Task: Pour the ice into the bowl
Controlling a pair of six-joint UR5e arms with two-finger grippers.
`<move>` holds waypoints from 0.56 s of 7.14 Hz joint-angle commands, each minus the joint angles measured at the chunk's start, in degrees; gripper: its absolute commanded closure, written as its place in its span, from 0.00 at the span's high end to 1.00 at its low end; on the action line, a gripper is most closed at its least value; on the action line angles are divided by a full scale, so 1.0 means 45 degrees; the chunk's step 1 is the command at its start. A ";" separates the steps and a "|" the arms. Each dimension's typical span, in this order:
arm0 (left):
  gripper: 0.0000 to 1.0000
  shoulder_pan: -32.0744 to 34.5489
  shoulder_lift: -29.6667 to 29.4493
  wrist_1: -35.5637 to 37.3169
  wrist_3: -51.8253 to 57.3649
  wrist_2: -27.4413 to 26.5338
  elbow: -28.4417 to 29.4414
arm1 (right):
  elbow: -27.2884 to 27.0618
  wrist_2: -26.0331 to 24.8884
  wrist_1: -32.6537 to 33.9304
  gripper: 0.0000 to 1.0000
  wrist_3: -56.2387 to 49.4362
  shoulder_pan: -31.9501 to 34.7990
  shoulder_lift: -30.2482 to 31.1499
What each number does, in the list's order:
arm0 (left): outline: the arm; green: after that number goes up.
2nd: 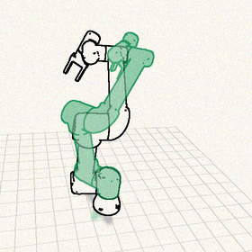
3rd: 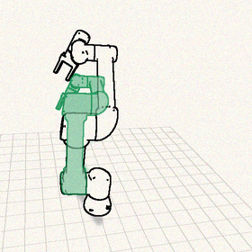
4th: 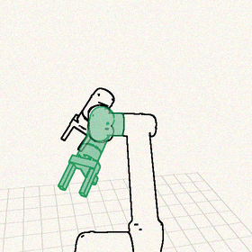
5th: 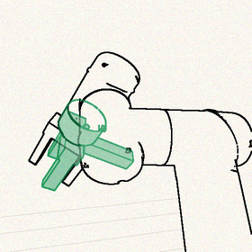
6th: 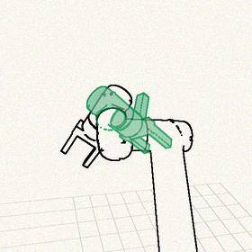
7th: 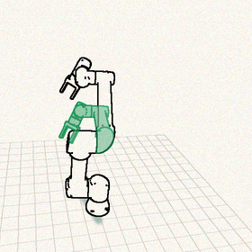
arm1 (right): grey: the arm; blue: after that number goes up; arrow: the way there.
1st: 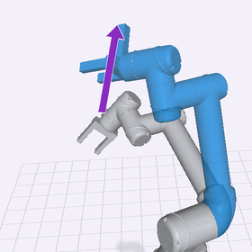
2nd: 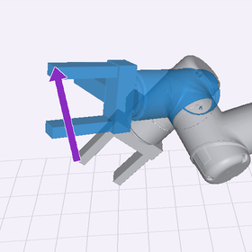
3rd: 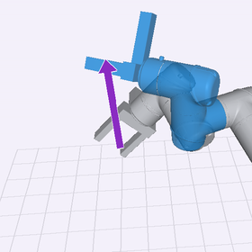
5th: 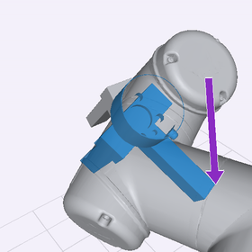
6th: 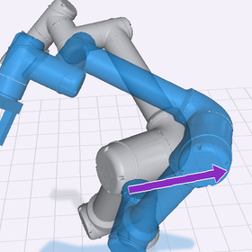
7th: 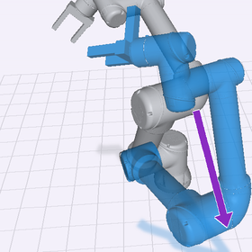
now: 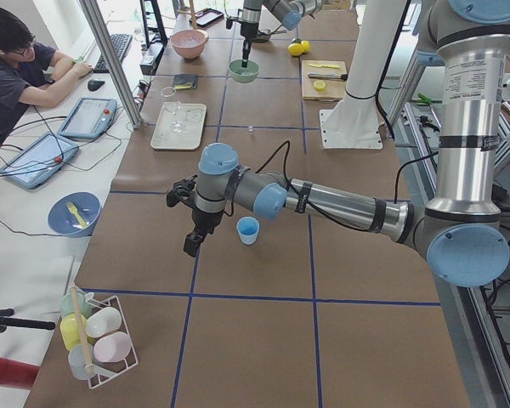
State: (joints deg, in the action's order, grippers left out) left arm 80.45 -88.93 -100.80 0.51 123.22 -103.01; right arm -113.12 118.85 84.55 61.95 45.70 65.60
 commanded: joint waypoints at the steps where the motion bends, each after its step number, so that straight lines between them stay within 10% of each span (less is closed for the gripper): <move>1: 1.00 0.0188 -0.0043 0.0721 0.0179 0.0917 0.0099 | -0.0078 0.1705 -0.0059 0.00 -0.2722 0.1985 0.2540; 4: 1.00 0.0188 -0.0004 0.0701 0.0179 0.0938 0.0234 | 0.1107 0.1869 -0.0563 0.00 -0.5847 0.3453 0.5301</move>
State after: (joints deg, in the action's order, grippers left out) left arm 81.28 -88.98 -97.63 1.31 127.35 -102.31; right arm -111.26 126.55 83.55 41.37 57.97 85.09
